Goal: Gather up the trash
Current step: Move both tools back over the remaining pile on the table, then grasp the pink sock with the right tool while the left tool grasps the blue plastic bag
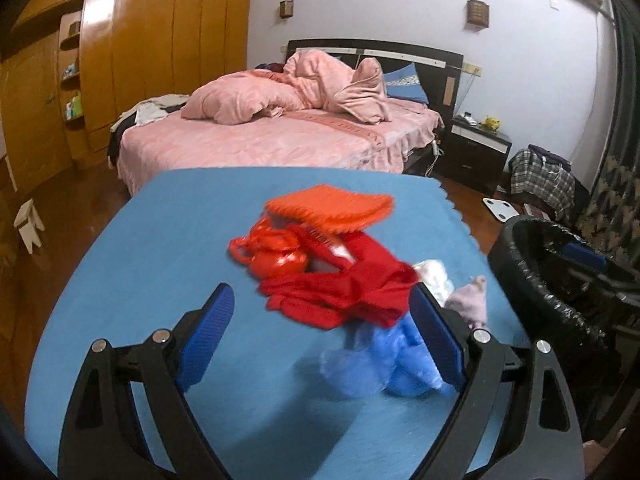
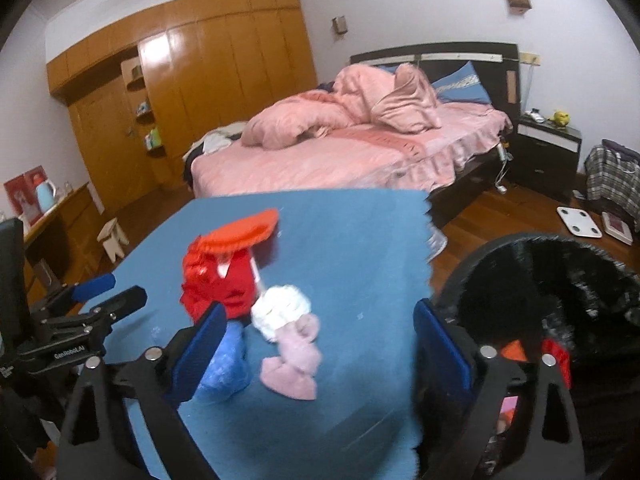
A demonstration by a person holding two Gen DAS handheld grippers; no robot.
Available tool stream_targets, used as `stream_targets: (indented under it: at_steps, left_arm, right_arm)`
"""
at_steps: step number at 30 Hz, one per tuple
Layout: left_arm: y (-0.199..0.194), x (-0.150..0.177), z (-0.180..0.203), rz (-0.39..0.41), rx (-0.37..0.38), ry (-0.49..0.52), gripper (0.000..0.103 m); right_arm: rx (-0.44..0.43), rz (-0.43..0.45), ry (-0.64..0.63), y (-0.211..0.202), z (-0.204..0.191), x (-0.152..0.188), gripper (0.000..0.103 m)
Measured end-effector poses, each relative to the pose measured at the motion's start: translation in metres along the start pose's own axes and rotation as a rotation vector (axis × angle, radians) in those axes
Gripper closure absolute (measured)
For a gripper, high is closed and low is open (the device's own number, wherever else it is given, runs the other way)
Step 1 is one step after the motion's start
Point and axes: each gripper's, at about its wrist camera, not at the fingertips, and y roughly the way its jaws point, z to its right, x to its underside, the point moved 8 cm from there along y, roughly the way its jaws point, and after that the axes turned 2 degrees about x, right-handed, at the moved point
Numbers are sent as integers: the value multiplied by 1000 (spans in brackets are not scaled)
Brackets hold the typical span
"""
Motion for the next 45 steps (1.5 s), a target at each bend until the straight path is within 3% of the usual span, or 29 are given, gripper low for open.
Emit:
stream_targets:
  at_steps: [17, 26, 32, 45]
  left_arm:
    - [17, 30, -14, -54, -20, -21, 16]
    - [20, 32, -1, -61, 4, -14, 16]
    - [20, 31, 11, -59, 25, -14, 16]
    - [31, 41, 42, -98, 91, -37, 16]
  right_arm:
    - [20, -155, -31, 60, -14, 40, 31]
    - [-3, -222, -36, 72, -17, 51, 50]
    - [-24, -237, -24, 73, -17, 54, 68]
    - [-12, -165, -18, 52, -12, 34, 70]
